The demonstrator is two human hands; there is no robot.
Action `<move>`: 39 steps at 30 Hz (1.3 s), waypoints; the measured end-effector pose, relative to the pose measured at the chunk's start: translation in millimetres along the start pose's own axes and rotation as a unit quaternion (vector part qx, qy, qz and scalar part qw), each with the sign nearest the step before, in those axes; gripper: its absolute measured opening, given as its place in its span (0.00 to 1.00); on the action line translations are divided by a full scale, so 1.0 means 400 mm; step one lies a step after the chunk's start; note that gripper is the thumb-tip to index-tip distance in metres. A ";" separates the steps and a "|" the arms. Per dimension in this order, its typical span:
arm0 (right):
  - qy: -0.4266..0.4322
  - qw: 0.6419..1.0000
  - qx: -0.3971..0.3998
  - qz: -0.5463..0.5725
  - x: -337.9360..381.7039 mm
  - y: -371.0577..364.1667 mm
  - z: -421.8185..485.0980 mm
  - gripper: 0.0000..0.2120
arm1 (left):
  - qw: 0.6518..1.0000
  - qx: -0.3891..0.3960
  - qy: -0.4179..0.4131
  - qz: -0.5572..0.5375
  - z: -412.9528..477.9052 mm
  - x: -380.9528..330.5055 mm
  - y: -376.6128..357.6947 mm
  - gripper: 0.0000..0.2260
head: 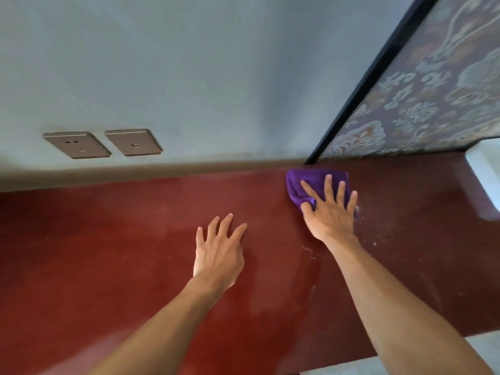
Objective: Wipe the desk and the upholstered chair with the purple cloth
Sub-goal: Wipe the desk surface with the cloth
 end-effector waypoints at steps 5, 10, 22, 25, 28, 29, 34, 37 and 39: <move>-0.042 0.996 0.036 0.075 -0.248 -0.046 -0.016 0.32 | 0.998 -0.018 0.063 -0.017 -0.012 -0.062 -0.032 0.23; -0.014 0.992 0.032 0.125 -0.220 -0.126 -0.154 0.30 | 0.994 -0.042 0.088 -0.043 -0.040 -0.132 -0.037 0.22; 0.207 0.975 0.070 0.050 0.075 -0.377 -0.674 0.35 | 0.981 0.087 0.161 -0.067 -0.205 -0.111 -0.094 0.26; 0.228 0.969 0.083 0.040 0.134 -0.409 -0.728 0.35 | 0.976 0.097 0.176 -0.085 -0.239 -0.071 -0.105 0.26; 0.242 0.967 0.064 0.044 0.145 -0.393 -0.706 0.33 | 0.976 0.061 0.178 -0.105 -0.244 -0.037 -0.096 0.24; 0.249 0.966 0.052 0.044 0.146 -0.378 -0.685 0.33 | 0.976 0.032 0.180 -0.116 -0.240 -0.025 -0.083 0.23; 0.200 0.977 0.007 0.067 0.184 -0.258 -0.484 0.30 | 0.958 -0.067 0.215 -0.177 -0.211 0.037 -0.029 0.20; 0.184 0.980 0.004 0.075 0.275 -0.192 -0.342 0.29 | 0.961 -0.088 0.197 -0.174 -0.201 0.047 -0.014 0.21; 0.173 0.981 0.016 0.089 0.357 -0.166 -0.266 0.30 | 0.959 -0.099 0.200 -0.173 -0.203 0.070 -0.007 0.21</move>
Point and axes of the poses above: each hand's wrist, its own z-axis towards the middle knuckle, its own y-axis out of the back of the hand, x = y × z, the point moved 10 cm from there along z, towards the middle knuckle, and after that the axes turned 15 degrees about x, right-handed, at the moved point
